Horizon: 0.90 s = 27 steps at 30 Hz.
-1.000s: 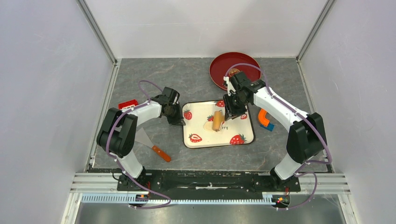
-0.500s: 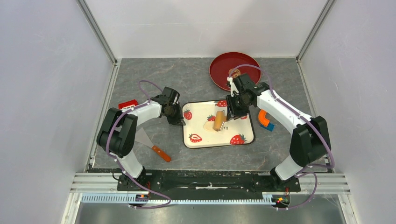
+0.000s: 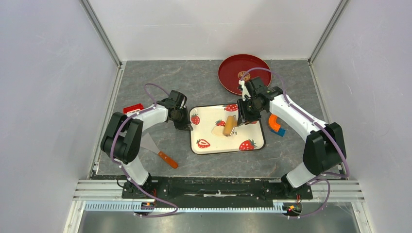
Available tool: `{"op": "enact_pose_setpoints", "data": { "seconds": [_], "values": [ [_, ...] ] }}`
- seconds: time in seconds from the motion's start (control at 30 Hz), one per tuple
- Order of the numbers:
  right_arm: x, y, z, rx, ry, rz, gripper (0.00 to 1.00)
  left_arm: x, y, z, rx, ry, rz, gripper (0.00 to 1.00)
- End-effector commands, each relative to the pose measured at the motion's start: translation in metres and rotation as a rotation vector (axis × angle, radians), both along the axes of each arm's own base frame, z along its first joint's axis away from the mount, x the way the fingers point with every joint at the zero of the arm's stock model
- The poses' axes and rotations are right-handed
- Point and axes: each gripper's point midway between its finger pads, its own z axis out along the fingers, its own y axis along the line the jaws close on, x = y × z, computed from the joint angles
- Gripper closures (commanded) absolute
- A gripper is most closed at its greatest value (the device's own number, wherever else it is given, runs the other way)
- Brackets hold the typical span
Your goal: Roll out the dumpling wrappers from the dough
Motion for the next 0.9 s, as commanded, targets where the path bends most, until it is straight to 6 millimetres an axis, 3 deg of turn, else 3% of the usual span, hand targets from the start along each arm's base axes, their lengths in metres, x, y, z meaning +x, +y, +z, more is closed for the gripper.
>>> {"op": "enact_pose_setpoints", "data": {
  "seconds": [0.0, 0.6, 0.77, 0.87],
  "values": [
    [-0.059, -0.123, -0.037, -0.590, 0.236, 0.003, 1.00, 0.004, 0.058, -0.016, 0.234, 0.025, 0.136, 0.98],
    [-0.051, -0.123, -0.035, -0.636, 0.198, 0.018, 1.00, 0.007, 0.054, -0.015, 0.206, 0.020, 0.135, 0.98],
    [-0.029, -0.101, -0.023, -0.562, 0.130, 0.049, 1.00, 0.006, 0.054, -0.009, 0.199, 0.005, 0.135, 0.98],
    [-0.005, -0.075, -0.001, -0.437, 0.038, 0.079, 1.00, 0.004, 0.054, -0.002, 0.188, -0.023, 0.111, 0.98]
  ]
}}
